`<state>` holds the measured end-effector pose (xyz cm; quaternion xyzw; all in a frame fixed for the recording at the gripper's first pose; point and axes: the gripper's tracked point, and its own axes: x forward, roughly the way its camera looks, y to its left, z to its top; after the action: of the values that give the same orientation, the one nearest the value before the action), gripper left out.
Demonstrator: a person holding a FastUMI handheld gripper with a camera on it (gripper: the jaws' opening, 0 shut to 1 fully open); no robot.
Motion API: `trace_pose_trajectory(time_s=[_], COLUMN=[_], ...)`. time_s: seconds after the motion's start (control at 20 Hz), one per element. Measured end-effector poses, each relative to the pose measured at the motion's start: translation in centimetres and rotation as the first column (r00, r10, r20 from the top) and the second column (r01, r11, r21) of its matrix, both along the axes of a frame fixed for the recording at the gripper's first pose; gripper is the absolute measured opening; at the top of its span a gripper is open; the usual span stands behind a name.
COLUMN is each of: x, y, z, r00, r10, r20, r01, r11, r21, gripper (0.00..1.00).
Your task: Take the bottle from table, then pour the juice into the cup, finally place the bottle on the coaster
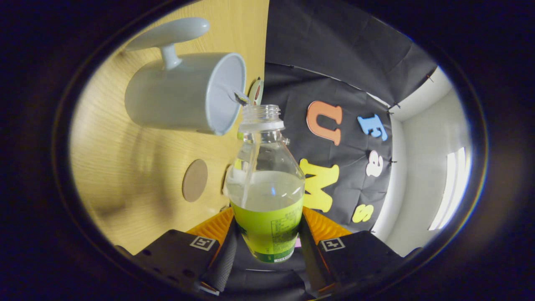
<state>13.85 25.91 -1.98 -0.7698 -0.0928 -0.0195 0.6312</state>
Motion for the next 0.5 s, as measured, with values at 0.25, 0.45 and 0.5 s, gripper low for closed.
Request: trace_pose_trajectory(time_s=[0.25,0.45,0.5], x=[-0.3,-0.2,-0.3], y=[0.1,-0.1,0.0], z=[0.6,1.4,1.6], r00=[1.0,0.999,0.999], r10=[0.002,-0.001,-0.003], r20=[0.018,0.033,0.04], r01=[-0.001,0.003,0.006], r11=[0.999,0.998,0.998], r21=[-0.035,-0.059,-0.068], gripper=[0.76,0.76,0.76])
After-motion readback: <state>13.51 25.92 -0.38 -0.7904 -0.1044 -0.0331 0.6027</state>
